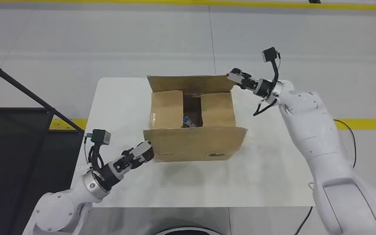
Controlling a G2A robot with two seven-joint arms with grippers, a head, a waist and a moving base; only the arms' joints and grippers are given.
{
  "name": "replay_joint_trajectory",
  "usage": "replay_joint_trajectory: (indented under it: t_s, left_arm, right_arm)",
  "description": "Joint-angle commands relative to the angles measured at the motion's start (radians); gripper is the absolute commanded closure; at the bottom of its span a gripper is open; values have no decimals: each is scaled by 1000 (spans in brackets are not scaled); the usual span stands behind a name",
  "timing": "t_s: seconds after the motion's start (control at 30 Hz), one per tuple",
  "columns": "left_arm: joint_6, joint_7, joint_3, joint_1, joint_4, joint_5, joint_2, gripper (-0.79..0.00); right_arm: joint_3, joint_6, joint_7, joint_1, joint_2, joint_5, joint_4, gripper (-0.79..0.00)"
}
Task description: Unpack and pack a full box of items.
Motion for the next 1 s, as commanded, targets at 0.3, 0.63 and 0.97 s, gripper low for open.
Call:
replay_joint_trajectory:
  t_s: [0.3, 0.63, 0.97]
  left_arm:
    - [33, 123, 103, -60, 41, 108, -4, -785]
    - [69, 123, 169, -127, 88, 143, -3, -785]
    - [94, 118, 198, -185, 129, 159, -2, -785]
  right_arm:
    - [98, 142, 226, -148, 88, 159, -344, -785]
    - [140, 378, 395, -245, 151, 117, -582, -785]
    - [153, 441, 236, -263, 147, 168, -616, -785]
